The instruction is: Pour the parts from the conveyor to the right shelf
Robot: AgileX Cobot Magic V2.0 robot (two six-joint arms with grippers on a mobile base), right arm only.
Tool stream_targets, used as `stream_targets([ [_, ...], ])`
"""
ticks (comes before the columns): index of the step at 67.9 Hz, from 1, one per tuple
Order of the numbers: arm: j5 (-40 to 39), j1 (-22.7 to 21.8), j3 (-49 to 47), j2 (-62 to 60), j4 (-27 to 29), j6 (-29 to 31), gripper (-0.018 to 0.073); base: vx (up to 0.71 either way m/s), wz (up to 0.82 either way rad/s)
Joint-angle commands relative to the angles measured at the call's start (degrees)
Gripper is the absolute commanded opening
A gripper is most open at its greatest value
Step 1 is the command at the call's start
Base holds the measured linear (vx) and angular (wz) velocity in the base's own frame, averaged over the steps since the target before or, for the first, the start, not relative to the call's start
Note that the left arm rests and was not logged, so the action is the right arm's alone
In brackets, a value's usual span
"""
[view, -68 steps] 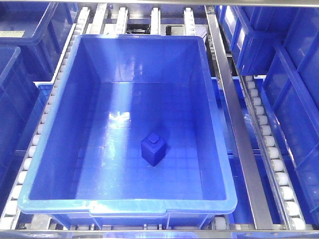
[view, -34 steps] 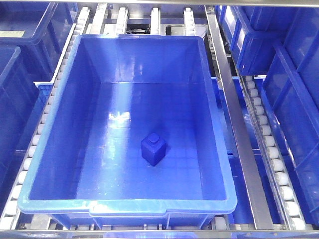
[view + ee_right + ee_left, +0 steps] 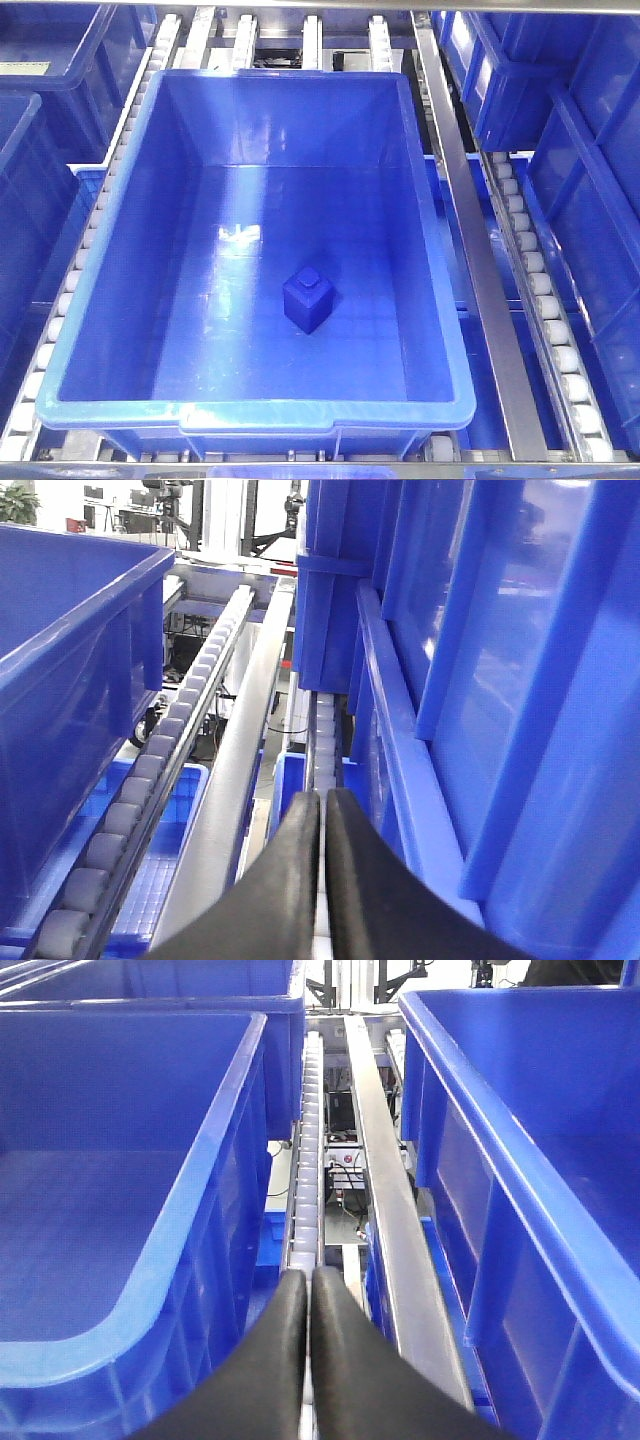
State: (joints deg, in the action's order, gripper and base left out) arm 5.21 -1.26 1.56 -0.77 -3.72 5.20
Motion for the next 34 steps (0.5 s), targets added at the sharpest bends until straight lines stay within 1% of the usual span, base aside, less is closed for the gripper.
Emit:
stream_targets([
  [1,-4.03,-0.29,0.08,-0.96,-0.52,0.46,-0.0008,0.00,0.00],
  [34,-4.03,-0.32,0.08,-0.90,-0.52,0.46,-0.0008,0.00,0.00],
])
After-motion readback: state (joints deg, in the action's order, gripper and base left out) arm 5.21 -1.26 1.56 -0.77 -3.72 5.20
